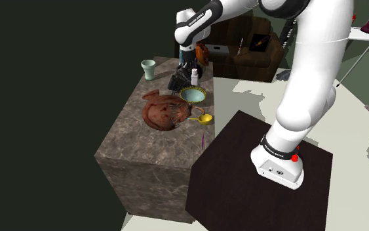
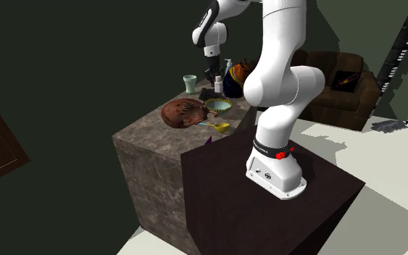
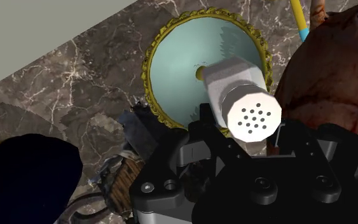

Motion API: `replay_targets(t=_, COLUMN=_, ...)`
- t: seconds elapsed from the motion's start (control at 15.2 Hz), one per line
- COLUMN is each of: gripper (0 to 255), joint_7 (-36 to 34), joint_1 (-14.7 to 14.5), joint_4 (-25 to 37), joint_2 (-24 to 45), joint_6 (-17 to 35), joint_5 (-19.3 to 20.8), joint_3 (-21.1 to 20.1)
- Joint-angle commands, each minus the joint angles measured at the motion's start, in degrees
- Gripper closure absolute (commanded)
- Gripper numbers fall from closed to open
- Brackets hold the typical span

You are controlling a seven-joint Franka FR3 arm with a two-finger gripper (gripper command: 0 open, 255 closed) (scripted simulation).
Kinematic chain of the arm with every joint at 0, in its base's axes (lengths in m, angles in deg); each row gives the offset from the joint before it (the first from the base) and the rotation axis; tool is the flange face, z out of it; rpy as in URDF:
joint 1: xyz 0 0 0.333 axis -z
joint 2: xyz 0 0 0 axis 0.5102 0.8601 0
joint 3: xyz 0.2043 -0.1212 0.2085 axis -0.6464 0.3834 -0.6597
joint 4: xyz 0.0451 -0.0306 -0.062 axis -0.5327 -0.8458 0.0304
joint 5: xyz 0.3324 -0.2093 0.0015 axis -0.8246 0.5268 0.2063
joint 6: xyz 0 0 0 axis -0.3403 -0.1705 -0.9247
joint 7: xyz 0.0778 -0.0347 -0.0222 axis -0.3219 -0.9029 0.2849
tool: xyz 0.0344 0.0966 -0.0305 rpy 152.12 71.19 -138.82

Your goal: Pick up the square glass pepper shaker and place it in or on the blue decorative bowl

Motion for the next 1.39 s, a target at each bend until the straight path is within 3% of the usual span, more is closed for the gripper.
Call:
replay_targets(t=0.0, gripper=255, joint_7=0.9, joint_1=0.6, joint_4=1.32, joint_2=1.56, joint_6=0.31, joint_5=0.07, joint_3=0.35)
replay_targets(t=0.86, gripper=255, joint_7=-0.02, joint_1=0.59, joint_4=-0.38, joint_2=7.75, joint_6=8.17, joint_5=0.58, joint_3=0.53)
replay_targets(t=1.32, gripper=255, joint_7=-0.02, joint_1=0.59, joint_4=-0.36, joint_2=7.76, joint_6=8.16, joint_5=0.58, joint_3=0.53)
